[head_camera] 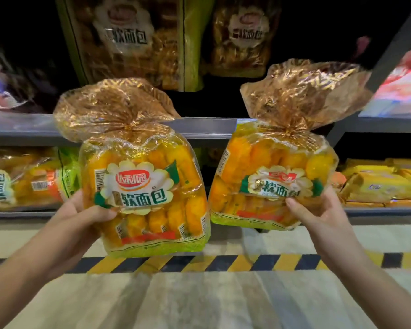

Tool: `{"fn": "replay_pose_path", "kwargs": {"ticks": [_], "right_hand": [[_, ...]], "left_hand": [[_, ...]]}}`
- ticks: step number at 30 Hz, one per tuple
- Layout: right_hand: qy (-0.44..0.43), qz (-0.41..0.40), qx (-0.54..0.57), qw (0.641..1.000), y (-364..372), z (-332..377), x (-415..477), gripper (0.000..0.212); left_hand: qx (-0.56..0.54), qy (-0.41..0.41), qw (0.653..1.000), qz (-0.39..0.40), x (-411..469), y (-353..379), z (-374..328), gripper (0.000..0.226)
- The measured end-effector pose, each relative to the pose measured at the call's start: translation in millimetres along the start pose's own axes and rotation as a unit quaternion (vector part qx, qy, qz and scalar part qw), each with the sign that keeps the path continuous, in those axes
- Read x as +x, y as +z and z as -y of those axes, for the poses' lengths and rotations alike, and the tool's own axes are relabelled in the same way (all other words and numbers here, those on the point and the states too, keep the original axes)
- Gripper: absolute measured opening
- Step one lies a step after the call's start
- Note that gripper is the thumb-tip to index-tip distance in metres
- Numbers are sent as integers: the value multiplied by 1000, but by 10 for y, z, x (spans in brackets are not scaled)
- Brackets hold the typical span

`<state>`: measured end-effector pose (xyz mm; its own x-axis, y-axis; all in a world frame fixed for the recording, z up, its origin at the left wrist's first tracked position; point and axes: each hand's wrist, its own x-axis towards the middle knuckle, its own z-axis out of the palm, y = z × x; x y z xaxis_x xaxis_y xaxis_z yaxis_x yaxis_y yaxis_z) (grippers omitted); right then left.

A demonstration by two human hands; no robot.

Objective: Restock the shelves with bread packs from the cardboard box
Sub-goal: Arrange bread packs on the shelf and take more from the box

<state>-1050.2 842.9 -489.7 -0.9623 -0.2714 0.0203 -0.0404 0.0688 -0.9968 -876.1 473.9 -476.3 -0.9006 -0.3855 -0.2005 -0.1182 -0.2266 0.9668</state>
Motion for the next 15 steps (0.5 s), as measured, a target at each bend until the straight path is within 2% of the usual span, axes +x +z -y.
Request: {"fn": "replay_pose_path", "kwargs": {"ticks": [3, 5, 6, 9, 10, 13, 15], "right_hand": [[-1, -6, -10, 1000, 82, -159, 112, 57], [-6, -1, -11, 1000, 152, -261, 192, 49], [-6, -4, -17, 1000, 188, -304, 225, 44], [-7, -12, -61, 998, 289, -448, 329, 29], [-11, -15, -78, 997, 323, -493, 359, 32], [-18, -29, -89, 995, 430, -575, 464, 37], [-17, -30, -85, 996, 486, -617, 538, 56]], "left_hand": [[-3, 4, 1000, 10, -9, 6, 8, 66], [9, 3, 1000, 23, -7, -34, 44, 99], [16, 0, 1000, 20, -11, -39, 48, 106], [9, -2, 1000, 12, -9, -63, 47, 90], [10, -8, 1000, 10, -17, -69, 49, 89], [6, -20, 1000, 7, -18, -86, 88, 107], [-3, -26, 1000, 2, -7, -76, 116, 110]]}}
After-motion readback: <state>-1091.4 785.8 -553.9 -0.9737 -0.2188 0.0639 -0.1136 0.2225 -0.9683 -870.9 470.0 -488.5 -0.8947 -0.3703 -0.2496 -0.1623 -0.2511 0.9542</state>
